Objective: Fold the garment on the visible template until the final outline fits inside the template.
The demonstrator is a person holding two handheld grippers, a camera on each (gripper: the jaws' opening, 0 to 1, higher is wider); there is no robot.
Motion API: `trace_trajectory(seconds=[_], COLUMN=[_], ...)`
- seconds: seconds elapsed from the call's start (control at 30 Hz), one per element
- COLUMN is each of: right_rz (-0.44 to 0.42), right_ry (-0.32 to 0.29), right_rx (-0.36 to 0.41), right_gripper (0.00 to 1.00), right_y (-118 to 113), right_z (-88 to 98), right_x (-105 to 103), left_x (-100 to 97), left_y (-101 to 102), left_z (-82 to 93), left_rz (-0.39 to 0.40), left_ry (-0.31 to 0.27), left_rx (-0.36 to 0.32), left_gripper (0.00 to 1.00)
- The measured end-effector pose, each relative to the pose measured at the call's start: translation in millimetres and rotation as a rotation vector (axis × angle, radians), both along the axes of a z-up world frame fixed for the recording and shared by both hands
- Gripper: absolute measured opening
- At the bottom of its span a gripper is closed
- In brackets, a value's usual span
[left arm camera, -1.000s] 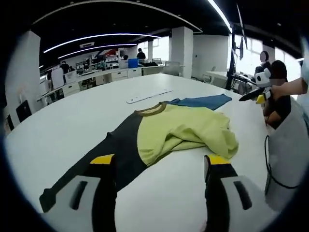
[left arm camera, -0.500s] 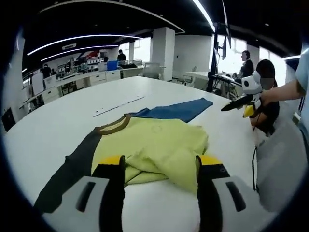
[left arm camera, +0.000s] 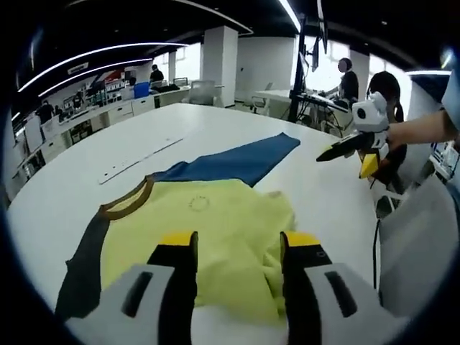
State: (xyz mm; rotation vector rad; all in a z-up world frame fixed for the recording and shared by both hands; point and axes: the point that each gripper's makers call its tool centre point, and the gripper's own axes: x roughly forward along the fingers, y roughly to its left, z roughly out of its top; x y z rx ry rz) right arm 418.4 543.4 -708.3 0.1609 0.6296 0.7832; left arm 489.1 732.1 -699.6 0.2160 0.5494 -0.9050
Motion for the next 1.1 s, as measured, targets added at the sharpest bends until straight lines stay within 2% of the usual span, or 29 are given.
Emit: trace_trajectory(seconds=[0.17,0.23,0.27,0.33,0.4,0.5,0.57,0.63,0.7,0.8,0.93,1.1], right_rz=[-0.003,-0.006,-0.005,-0.003,-0.004,-0.003,-0.003,-0.005,-0.01,-0.013,-0.022,-0.017], right_ry=[0.001,0.001,0.001,0.008,0.011,0.017,0.02,0.021,0.022,0.024,0.023,0.026], right_rx=[0.0,0.005,0.005,0.008,0.013,0.014,0.016,0.019,0.022,0.021,0.03,0.031], right_gripper=[0.85,0.85,0.85,0.84,0.84,0.84,0.84,0.84,0.83,0.83,0.83,0.83], right_y=[-0.8,-0.3,0.3,1.6,2.8,4.8,5.4,5.2,4.5,3.9,4.3,6.0], right_z=[-1.4,-1.4,-2.0,-3.9,-5.4,-8.5,-9.2,-9.4,-9.6,-10.3,-9.9,-11.1], right_x=[1.0,1.4,1.4,0.4,-0.5,-2.8,-3.9,-4.3,-4.4,-4.9,-4.7,-7.4], left_x=[4.1,6.3,7.4,6.6,6.4,6.4,6.1,7.1,8.0,11.3,8.8,11.0], left_y=[-7.1,-10.2,-11.1,-11.5,-17.0,-20.8,-20.8,-19.4,-19.7,-17.8,-20.3,-19.2], left_z=[-5.3,-10.8,-13.8,-24.0,-27.7,-32.2,-37.8,-41.6,-43.4,-45.8,-54.1,-58.3], left_rz=[-0.01,-0.005,-0.003,-0.013,-0.005,0.0,0.0,-0.006,-0.002,0.022,0.003,0.029], left_ry=[0.009,0.033,0.039,0.055,0.058,0.062,0.069,0.051,0.048,0.038,0.017,0.013], left_rx=[0.025,0.033,0.044,0.111,0.114,0.128,0.163,0.201,0.206,0.237,0.293,0.311], left_gripper=[0.37,0.35,0.33,0.32,0.31,0.23,0.23,0.22,0.22,0.17,0.18,0.14])
